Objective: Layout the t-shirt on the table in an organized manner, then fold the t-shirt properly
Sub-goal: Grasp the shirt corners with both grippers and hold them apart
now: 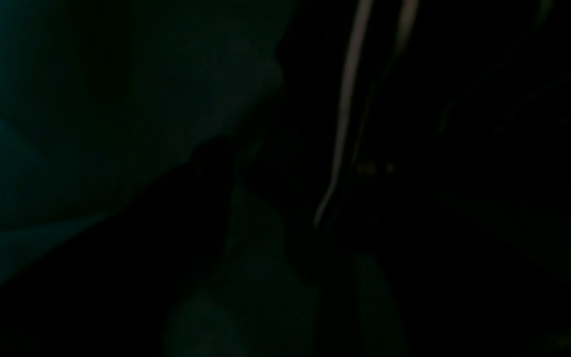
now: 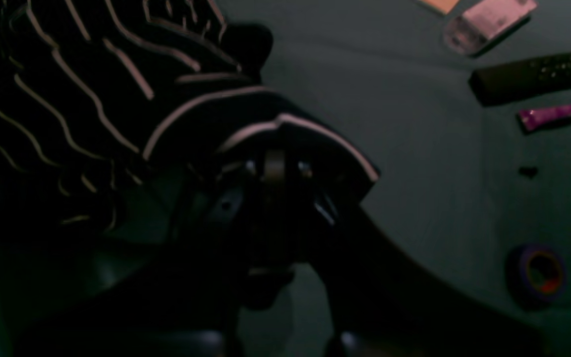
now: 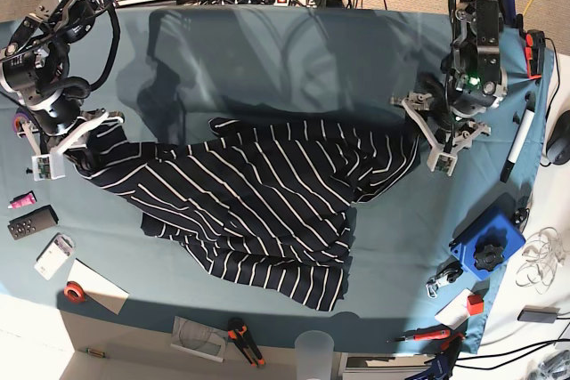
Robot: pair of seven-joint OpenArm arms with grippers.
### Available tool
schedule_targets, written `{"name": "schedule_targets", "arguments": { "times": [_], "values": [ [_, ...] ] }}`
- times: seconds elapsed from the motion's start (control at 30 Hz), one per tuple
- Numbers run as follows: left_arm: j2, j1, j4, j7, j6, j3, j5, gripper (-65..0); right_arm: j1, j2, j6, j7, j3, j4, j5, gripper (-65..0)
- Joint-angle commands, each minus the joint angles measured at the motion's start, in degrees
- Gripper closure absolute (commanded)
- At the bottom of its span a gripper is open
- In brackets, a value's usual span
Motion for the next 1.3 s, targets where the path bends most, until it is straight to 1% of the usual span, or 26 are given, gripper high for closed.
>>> {"name": "schedule_targets", "arguments": {
  "times": [0.0,0.07,0.13,0.3,0.33,0.37,0.4,0.43,0.53,0.67,0.8,0.9,1.03,1.1,1.23,1.27],
  "values": [
    [-0.15,-0.04,0.0,2.58,1.33,-0.04,0.13,-26.3,0.59,0.81,-0.07,0.85,0.31,0.94,0.5,0.0],
    [-0.15,-0.68,0.09,2.54,2.73,-0.04,-1.05,-19.8,0.59,0.81,-0.07,0.24,0.31,0.94,0.5,0.0],
    [-0.15,-1.51,0.11,2.78,2.75,-0.04,-2.47,-14.3,0.59,0.81,-0.07,0.22,0.31,0.94,0.5,0.0],
    [-0.17,-2.99,0.2,4.07,2.69,-0.04,-6.36,-13.5,0.61,0.81,-0.07,0.22,0.31,0.94,0.5,0.0],
    [-0.17,-3.19,0.2,4.11,2.34,-0.04,-7.02,-11.8,0.61,0.83,-0.07,0.24,0.31,0.94,0.5,0.0],
    [-0.17,-3.3,0.2,4.09,1.64,-0.04,-7.39,-7.4,0.61,0.83,-0.07,0.22,0.31,0.94,0.48,0.0],
    [-0.15,-3.34,0.2,4.09,1.07,-0.04,-7.39,-0.9,0.61,0.83,-0.07,0.22,0.31,0.94,0.48,0.0],
    [-0.17,-3.41,0.2,4.13,1.07,-0.04,-7.37,0.0,0.61,0.83,-0.07,0.26,0.31,0.94,0.48,0.0],
    [-0.17,-3.43,0.81,4.59,1.07,-0.11,-7.32,0.0,0.61,0.83,-0.07,0.35,0.31,0.94,0.5,0.0],
    [-0.17,-3.41,4.96,7.89,1.07,-0.22,-7.37,0.0,0.61,0.83,-0.07,0.57,0.31,0.94,0.52,0.0],
    [-0.17,-2.95,13.03,11.02,0.83,-3.67,-11.1,0.0,0.61,0.83,-0.04,0.57,0.31,0.94,0.52,0.0],
    [-0.24,-2.25,19.45,13.79,-3.93,-8.85,-15.15,0.0,0.61,0.83,0.11,0.55,0.31,0.94,0.55,0.0],
    [-0.63,2.32,21.38,13.6,-7.69,-15.08,-22.4,0.0,0.61,0.83,0.59,0.52,0.31,0.94,0.59,0.0],
    [-0.63,4.83,21.38,13.55,-8.02,-16.61,-24.59,0.0,0.61,0.81,0.57,0.5,0.31,0.94,1.05,0.0],
    [-0.63,7.37,21.38,13.4,-8.04,-17.2,-24.87,0.0,0.61,0.81,0.59,0.5,0.31,0.94,4.98,0.0],
    [-0.61,7.54,21.35,12.9,-8.04,-17.2,-24.87,-5.2,0.63,0.81,0.59,0.5,0.31,0.94,5.27,0.0]
  ]
}}
